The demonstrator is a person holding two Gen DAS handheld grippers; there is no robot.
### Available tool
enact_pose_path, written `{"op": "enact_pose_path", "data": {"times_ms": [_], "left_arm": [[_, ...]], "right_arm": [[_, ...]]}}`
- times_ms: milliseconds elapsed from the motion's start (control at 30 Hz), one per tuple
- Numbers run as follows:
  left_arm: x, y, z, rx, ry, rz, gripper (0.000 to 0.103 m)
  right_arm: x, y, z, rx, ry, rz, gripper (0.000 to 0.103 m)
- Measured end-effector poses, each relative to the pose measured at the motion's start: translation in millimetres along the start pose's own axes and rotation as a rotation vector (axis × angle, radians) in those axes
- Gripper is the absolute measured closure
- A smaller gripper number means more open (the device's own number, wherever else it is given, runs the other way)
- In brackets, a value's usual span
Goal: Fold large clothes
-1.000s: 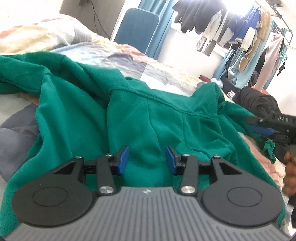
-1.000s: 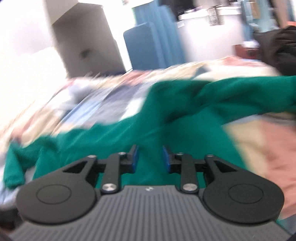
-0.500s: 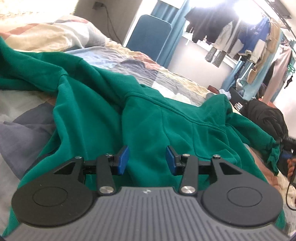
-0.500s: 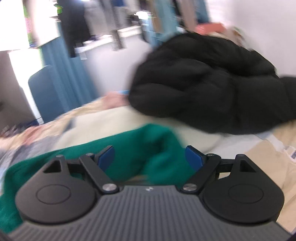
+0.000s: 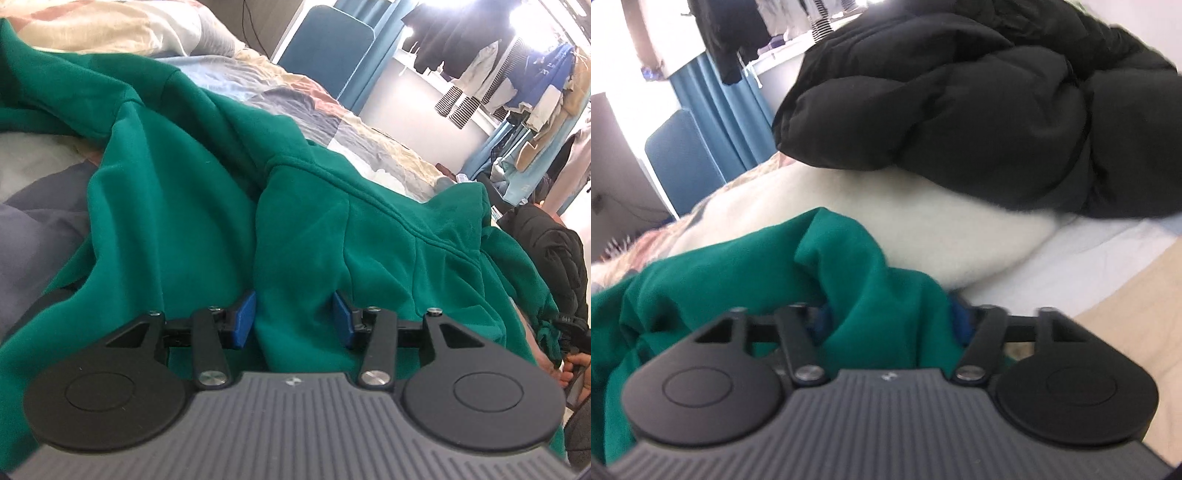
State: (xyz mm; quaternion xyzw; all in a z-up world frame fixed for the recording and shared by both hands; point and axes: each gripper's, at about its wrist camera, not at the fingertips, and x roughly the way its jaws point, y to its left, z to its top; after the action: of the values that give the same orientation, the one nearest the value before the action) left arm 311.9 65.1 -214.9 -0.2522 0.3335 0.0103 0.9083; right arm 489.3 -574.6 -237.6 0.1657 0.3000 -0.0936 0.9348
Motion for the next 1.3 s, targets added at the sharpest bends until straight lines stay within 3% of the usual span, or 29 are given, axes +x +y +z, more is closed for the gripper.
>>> {"op": "enact_pose_path", "data": {"times_ms": [67,167,267,333,500,633,733,900,1133,1300], "left_arm": [[-0.9,0.7,2.1,-0.012,0.001,-0.003,0.052],[-8.2,-1.2,4.8,-0.001,-0.012,0.010,0.052],[-29.7,-5.0,4.8,0.020,-0.069,0.073,0.052],[-46.6,-6.9,6.4,0.036,-0.102,0.075,0.052],[-82.8,-3.9,4.7,0.061,-0.136,0.049,0.052],[-106.7,-0.2,4.6,0.061,-0.162,0.013,0.052],[-121.9,5.6,6.8,0.065,-0.180,-0.016,0.052],[-140.4,17.8,7.4,0.037,-0.190,-0.051,0.052],[-149.1,45.7,16.3,-0.040,-0.213,-0.069,0.052],[-140.0,61.7,22.1,-0.086,-0.196,-0.074,0.052]], "right_arm": [[-13.0,3.1,7.6,-0.045,-0.010,-0.023,0.079],[-47.3,24.9,26.0,-0.214,-0.103,-0.097,0.080],[-86.3,51.8,47.1,-0.336,-0.197,-0.125,0.081],[-115.5,79.9,60.6,-0.432,-0.248,-0.130,0.081],[-192.0,154.1,78.6,-0.557,-0.318,-0.068,0.081],[-250.0,214.5,68.2,-0.635,-0.376,0.019,0.081],[-273.9,264.0,40.4,-0.749,-0.397,0.083,0.080],[-279.8,345.5,-27.8,-0.923,-0.364,0.179,0.079],[-246.7,421.6,-156.1,-1.009,-0.160,0.341,0.078],[-220.1,447.9,-224.3,-1.019,-0.021,0.369,0.078]]}}
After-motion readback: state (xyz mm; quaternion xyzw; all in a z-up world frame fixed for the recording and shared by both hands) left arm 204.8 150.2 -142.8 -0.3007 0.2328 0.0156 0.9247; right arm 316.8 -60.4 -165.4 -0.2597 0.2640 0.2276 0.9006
